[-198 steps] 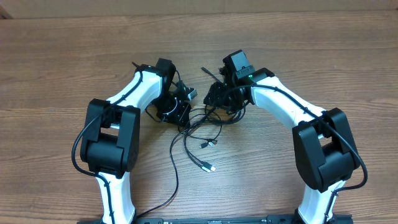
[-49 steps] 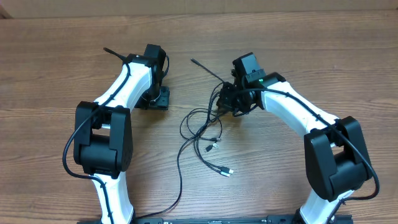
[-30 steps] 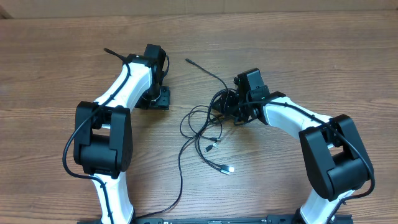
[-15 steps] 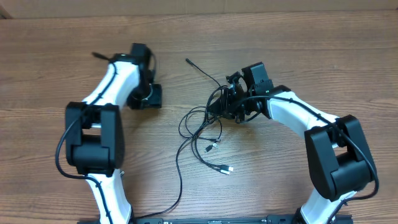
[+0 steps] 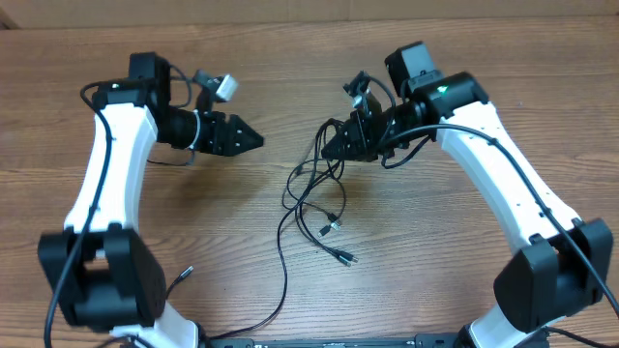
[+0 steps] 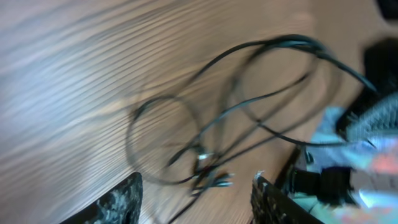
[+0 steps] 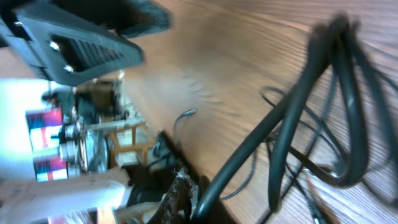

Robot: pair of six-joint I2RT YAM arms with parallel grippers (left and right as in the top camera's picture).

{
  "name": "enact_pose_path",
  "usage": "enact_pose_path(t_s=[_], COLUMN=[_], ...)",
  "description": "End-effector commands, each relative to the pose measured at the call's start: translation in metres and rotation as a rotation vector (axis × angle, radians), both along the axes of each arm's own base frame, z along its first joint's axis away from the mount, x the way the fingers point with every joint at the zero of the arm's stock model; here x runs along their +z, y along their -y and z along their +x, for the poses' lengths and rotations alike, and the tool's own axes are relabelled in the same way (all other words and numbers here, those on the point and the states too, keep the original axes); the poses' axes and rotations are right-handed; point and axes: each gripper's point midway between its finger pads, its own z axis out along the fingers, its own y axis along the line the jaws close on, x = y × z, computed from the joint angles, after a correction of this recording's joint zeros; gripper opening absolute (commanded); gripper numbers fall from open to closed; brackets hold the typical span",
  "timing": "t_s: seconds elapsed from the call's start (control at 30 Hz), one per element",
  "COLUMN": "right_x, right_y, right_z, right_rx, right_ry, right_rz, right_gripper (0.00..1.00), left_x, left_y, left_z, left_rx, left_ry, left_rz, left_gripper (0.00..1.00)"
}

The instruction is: Untangle cables

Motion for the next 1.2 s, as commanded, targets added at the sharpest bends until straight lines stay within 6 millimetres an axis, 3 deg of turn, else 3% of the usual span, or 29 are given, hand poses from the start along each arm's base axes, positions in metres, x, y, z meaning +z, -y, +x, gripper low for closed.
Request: enact_pose_path(t_s=[0.0,0.07,0.23,0.37,0.43,0.67,0.73,0.8,0.87,1.07,1.17], right_x=[0.044,0.051,0.055,0.058,0.064,0.070,0.070,0.070,0.071,0.092,0.107], right_y=[-0.009,-0.010,-0.011,-0.013,-0.014,-0.015,-0.015,-0.014,-0.009,0.018,0.029], right_z=[-0.013,-0.017,-0.018,-0.020,-0.023,-0.025,-0.025,-0.024,-0.022,-0.014,-0.017], right_rx=[0.139,0.163,0.172,0.179,0.194,0.207,0.207,0.202,0.186,0.117,0.097], right_ry=[0.141,0.144,0.148,0.142,0.143,0.144,0.144,0.145,0.145,0.210,0.267], right_rz=[0.169,0.221,0.245,0.269,0.309,0.343,0.343,0.343,0.340,0.344,0.349], right_gripper=[0.04,0.04,0.04,0.04,0.04,0.04,0.04,0.04,0.04,0.04,0.04], left_x=[0.019,0.015,0.007,0.000,-0.008,-0.042,-0.052,-0.065,-0.079,-0.106,-0.114], left_y=[0.029,0.036,0.063,0.079,0.083,0.085,0.086,0.082,0.074,0.041,0.025], left_z=[-0.012,-0.016,-0.023,-0.016,-0.003,0.012,0.012,0.012,0.012,0.006,0.004], left_rx=[-0.133,-0.156,-0.247,-0.280,-0.225,-0.171,-0.175,-0.170,-0.158,-0.115,-0.076], left_ry=[0.110,0.102,0.116,0.169,0.149,0.084,0.056,0.025,-0.008,-0.115,-0.157], left_rz=[-0.062,-0.051,-0.043,-0.017,0.020,0.109,0.115,0.145,0.199,0.327,0.394], left_gripper=[0.59,0.65,0.67,0.66,0.66,0.57,0.41,0.16,0.07,0.10,0.24])
